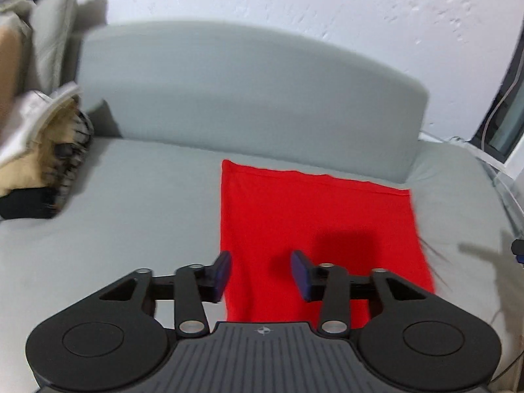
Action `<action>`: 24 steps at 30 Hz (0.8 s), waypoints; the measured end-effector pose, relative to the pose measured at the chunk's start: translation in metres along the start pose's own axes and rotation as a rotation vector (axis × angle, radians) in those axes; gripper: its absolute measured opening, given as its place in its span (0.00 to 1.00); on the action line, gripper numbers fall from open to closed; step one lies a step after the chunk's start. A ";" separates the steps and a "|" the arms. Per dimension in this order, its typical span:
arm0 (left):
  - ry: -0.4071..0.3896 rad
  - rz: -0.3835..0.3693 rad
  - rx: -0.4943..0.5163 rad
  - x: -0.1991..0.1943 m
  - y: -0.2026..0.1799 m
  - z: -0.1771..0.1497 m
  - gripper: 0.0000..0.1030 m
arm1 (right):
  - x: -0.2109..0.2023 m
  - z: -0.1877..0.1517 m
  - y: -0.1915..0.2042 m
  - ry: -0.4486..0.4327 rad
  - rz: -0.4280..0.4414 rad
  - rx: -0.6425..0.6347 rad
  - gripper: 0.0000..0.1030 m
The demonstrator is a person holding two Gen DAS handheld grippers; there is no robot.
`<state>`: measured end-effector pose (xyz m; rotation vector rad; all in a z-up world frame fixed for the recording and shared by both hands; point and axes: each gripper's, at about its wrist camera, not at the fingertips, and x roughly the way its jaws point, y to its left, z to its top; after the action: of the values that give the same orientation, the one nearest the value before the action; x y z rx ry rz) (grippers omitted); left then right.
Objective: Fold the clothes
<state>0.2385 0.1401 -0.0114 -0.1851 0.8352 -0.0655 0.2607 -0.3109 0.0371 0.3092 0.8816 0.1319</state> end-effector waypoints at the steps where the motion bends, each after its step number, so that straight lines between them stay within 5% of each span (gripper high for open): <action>1: 0.018 -0.007 -0.017 0.021 0.007 0.005 0.26 | 0.022 0.009 -0.006 0.020 -0.001 0.020 0.60; 4: 0.036 -0.006 -0.075 0.080 0.029 0.020 0.27 | 0.087 0.032 -0.026 0.054 -0.052 0.080 0.49; 10: 0.036 -0.014 -0.066 0.166 0.041 0.054 0.38 | 0.187 0.065 -0.063 0.058 -0.067 0.165 0.48; 15: 0.017 0.000 -0.051 0.211 0.042 0.079 0.37 | 0.232 0.086 -0.084 0.027 0.031 0.237 0.39; 19: -0.007 0.014 0.024 0.228 0.036 0.093 0.36 | 0.259 0.099 -0.072 0.051 0.035 0.142 0.39; 22: -0.022 0.011 0.073 0.226 0.027 0.095 0.05 | 0.273 0.101 -0.055 0.069 -0.002 0.023 0.16; 23: -0.026 0.018 0.084 0.223 0.025 0.097 0.05 | 0.273 0.101 -0.050 0.057 -0.029 0.004 0.05; 24: -0.032 0.027 0.096 0.218 0.023 0.098 0.05 | 0.270 0.101 -0.047 0.039 -0.045 -0.001 0.05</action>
<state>0.4569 0.1472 -0.1109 -0.0842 0.8003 -0.0774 0.5089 -0.3118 -0.1171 0.2867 0.9260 0.0967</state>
